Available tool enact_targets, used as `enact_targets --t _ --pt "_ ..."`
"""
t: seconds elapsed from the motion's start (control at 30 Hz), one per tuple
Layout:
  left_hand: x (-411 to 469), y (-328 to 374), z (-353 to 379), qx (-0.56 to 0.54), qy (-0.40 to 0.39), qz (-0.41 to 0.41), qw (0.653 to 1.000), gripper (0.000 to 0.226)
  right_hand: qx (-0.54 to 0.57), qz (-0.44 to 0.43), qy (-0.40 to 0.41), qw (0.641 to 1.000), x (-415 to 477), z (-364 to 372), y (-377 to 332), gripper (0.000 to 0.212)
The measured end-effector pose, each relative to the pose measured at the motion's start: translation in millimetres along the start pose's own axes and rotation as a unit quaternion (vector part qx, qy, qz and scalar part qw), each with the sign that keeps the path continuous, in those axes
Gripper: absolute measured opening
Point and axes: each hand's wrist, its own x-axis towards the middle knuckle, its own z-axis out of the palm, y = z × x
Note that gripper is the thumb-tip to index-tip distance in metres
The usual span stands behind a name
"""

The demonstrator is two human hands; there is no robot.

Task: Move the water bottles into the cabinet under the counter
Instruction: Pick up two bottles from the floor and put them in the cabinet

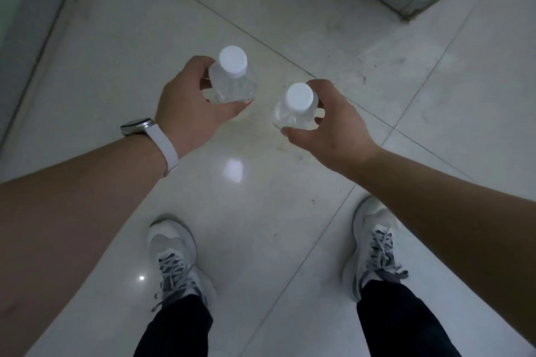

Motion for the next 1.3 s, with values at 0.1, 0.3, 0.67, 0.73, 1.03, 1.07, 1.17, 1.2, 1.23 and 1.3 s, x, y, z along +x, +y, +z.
enact_targets --t 0.1,0.3,0.67,0.73,1.03,1.07,1.17,1.2,1.23,1.3 --pt "-25 33 -39 -0.002 -0.001 -0.006 1.000 0.058 0.005 -0.001 0.009 1.000 -19 -32 -31 0.066" --pt "-81 119 -132 -0.029 0.006 -0.016 0.999 0.057 0.023 0.003 0.005 1.000 -71 -101 -114 0.067" --pt "-191 278 -265 -0.116 0.044 0.023 0.992 0.057 0.077 -0.079 -0.031 0.993 -185 -237 -290 0.058" --pt "-210 299 -287 -0.129 0.050 0.031 0.990 0.056 0.076 -0.092 -0.032 0.992 -205 -259 -319 0.058" --pt "-287 368 -389 -0.229 0.107 0.092 0.963 0.054 0.147 -0.111 0.015 0.983 -306 -325 -426 0.052" --pt "-294 374 -400 -0.238 0.110 0.104 0.959 0.053 0.163 -0.115 0.025 0.980 -316 -327 -435 0.052" --pt "-314 393 -427 -0.260 0.107 0.127 0.951 0.051 0.209 -0.123 0.046 0.969 -344 -333 -462 0.054" --pt "-320 399 -435 -0.267 0.106 0.132 0.949 0.051 0.222 -0.128 0.051 0.965 -353 -335 -471 0.055" --pt "-326 404 -443 -0.272 0.107 0.137 0.946 0.051 0.237 -0.134 0.055 0.961 -360 -337 -479 0.055" --pt "-337 416 -455 -0.271 0.116 0.146 0.944 0.050 0.261 -0.150 0.056 0.952 -371 -342 -492 0.055"
